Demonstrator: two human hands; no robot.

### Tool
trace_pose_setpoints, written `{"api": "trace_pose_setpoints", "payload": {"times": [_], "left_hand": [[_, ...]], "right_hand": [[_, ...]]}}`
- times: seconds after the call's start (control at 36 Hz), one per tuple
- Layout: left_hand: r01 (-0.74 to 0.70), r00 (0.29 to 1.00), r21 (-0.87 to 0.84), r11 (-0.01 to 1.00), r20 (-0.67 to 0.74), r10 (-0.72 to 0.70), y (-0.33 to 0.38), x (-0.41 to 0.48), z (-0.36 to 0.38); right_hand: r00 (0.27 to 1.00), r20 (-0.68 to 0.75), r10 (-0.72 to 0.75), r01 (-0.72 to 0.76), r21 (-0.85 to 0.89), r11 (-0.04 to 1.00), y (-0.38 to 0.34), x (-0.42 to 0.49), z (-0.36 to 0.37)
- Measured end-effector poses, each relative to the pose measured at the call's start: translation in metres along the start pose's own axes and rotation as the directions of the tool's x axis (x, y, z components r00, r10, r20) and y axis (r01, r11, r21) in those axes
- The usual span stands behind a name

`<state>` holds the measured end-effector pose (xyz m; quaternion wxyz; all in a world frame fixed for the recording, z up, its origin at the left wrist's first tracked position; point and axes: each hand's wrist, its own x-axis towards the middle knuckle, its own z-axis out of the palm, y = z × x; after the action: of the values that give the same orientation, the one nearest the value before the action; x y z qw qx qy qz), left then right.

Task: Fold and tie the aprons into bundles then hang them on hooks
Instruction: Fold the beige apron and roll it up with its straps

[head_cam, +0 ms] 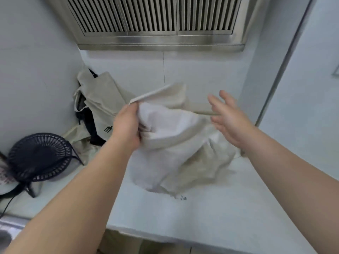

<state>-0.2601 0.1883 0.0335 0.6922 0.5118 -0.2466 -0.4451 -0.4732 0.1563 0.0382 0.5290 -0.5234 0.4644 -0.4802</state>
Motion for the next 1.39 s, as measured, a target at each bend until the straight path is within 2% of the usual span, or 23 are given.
{"api": "trace_pose_setpoints", "payload": {"times": [0.11,0.22,0.28,0.33,0.42,0.5,0.58,0.64,0.69,0.75,0.78,0.83,0.89,0.94,1.0,1.03,1.06,1.08,1.11,1.19,1.25,1.28,1.39], "left_hand": [[0.121,0.988,-0.161,0.980,0.119,-0.102,0.003,-0.030,-0.006],[0.172,0.967,-0.138,0.975,0.213,-0.141,0.005,-0.053,-0.015],[0.166,0.961,-0.119,0.979,0.241,-0.134,0.009,-0.063,-0.016],[0.176,0.953,-0.108,0.979,0.267,-0.142,0.011,-0.071,-0.016],[0.170,0.937,-0.106,0.980,0.326,-0.128,0.013,-0.085,-0.017],[0.164,0.926,-0.173,0.971,0.366,-0.092,0.013,-0.102,-0.019],[0.143,0.919,-0.209,0.967,0.392,-0.051,0.011,-0.113,-0.021],[0.124,0.916,-0.220,0.968,0.400,-0.027,0.008,-0.119,-0.022],[0.133,0.901,-0.195,0.972,0.432,-0.037,0.005,-0.123,-0.024],[0.151,0.865,-0.063,0.987,0.491,-0.101,0.002,-0.128,-0.025],[0.133,0.863,0.044,0.990,0.486,-0.137,0.001,-0.129,-0.027],[0.021,0.909,0.307,0.951,0.390,-0.146,0.002,-0.133,-0.028],[-0.138,0.961,0.615,0.776,0.273,-0.046,0.005,-0.131,-0.030],[-0.275,0.959,0.886,0.374,0.281,0.040,0.010,-0.128,-0.029],[-0.306,0.951,0.952,-0.006,0.306,0.044,0.016,-0.131,-0.023],[-0.312,0.946,0.942,-0.121,0.320,0.050,0.019,-0.134,-0.017],[-0.321,0.937,0.932,-0.166,0.338,0.086,0.019,-0.135,-0.013],[-0.353,0.920,0.924,-0.147,0.372,0.126,0.019,-0.136,-0.006],[-0.409,0.896,0.910,-0.065,0.415,0.161,0.016,-0.133,-0.001],[-0.619,0.773,0.733,0.284,0.632,0.053,0.012,-0.138,0.016],[-0.547,0.716,0.649,0.528,0.690,-0.106,0.011,-0.150,0.018],[-0.485,0.683,0.631,0.606,0.705,-0.188,0.012,-0.155,0.016],[-0.334,0.582,0.495,0.802,0.778,-0.237,0.013,-0.170,0.006]], "right_hand": [[0.995,0.094,-0.039,0.056,-0.189,0.980,0.002,-0.031,-0.004],[0.993,0.094,-0.075,0.102,-0.331,0.938,0.002,-0.051,-0.010],[0.992,0.124,-0.027,0.073,-0.383,0.921,0.003,-0.057,-0.011],[0.983,0.154,0.101,-0.030,-0.407,0.913,0.004,-0.061,-0.011],[0.940,0.185,0.288,-0.197,-0.395,0.897,0.012,-0.070,-0.009],[0.866,0.295,0.403,-0.314,-0.307,0.899,0.025,-0.084,-0.001],[0.801,0.414,0.433,-0.397,-0.175,0.901,0.040,-0.089,0.005],[0.800,0.449,0.397,-0.406,-0.081,0.910,0.042,-0.093,0.008],[0.849,0.425,0.314,-0.365,0.041,0.930,0.040,-0.097,0.012],[0.925,0.312,0.218,-0.280,0.168,0.945,0.039,-0.099,0.013],[0.956,0.230,0.180,-0.223,0.174,0.959,0.038,-0.098,0.011],[0.997,0.053,0.059,-0.060,0.009,0.998,0.034,-0.095,0.000],[0.994,-0.038,-0.106,0.098,-0.184,0.978,0.026,-0.095,-0.013],[0.956,-0.061,-0.286,0.247,-0.351,0.903,0.010,-0.102,-0.025],[0.915,-0.008,-0.403,0.350,-0.481,0.804,-0.003,-0.111,-0.035],[0.904,0.025,-0.426,0.377,-0.515,0.770,-0.007,-0.115,-0.039],[0.901,0.060,-0.430,0.394,-0.529,0.752,-0.010,-0.118,-0.040],[0.902,0.079,-0.425,0.397,-0.540,0.742,-0.013,-0.122,-0.042],[0.903,0.098,-0.418,0.401,-0.540,0.740,-0.015,-0.127,-0.043],[0.893,0.148,-0.424,0.435,-0.525,0.732,-0.025,-0.148,-0.047],[0.890,0.171,-0.423,0.445,-0.531,0.721,-0.030,-0.163,-0.048],[0.891,0.171,-0.422,0.443,-0.533,0.721,-0.032,-0.170,-0.047],[0.888,0.045,-0.457,0.395,-0.580,0.712,-0.038,-0.196,-0.046]]}}
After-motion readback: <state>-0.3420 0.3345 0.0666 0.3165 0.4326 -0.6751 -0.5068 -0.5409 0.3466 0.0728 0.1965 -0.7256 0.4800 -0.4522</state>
